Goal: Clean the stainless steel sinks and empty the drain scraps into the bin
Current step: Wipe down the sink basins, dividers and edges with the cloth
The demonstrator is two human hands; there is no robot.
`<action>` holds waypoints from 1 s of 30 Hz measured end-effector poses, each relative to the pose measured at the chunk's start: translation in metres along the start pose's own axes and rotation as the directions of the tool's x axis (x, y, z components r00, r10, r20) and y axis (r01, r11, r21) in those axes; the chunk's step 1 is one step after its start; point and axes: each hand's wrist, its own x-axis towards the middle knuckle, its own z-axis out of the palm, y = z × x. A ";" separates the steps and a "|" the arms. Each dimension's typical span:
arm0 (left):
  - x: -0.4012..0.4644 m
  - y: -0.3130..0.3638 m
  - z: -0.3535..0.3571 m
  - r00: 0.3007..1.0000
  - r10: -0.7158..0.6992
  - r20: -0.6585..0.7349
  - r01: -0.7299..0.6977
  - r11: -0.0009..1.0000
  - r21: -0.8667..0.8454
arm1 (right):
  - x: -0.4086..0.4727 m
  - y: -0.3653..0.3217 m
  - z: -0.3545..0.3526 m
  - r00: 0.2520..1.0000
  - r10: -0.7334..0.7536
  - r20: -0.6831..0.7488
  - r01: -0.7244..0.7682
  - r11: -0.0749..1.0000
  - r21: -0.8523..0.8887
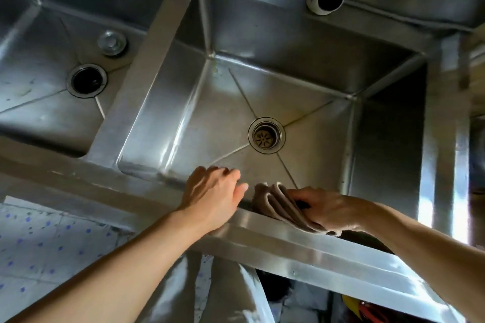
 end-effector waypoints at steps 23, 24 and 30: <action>0.008 0.044 0.010 0.996 0.044 0.078 -0.043 0.999 -0.010 | -0.036 0.048 -0.005 0.998 0.057 0.006 -0.056 0.997 -0.048; 0.011 0.048 0.012 0.996 0.053 0.078 -0.052 0.999 -0.008 | -0.023 0.054 -0.001 0.997 0.079 0.012 -0.078 0.995 -0.059; 0.014 0.046 0.020 0.994 0.023 0.108 -0.024 1.000 0.007 | 0.053 0.085 0.012 0.964 0.254 0.085 -0.235 0.954 -0.186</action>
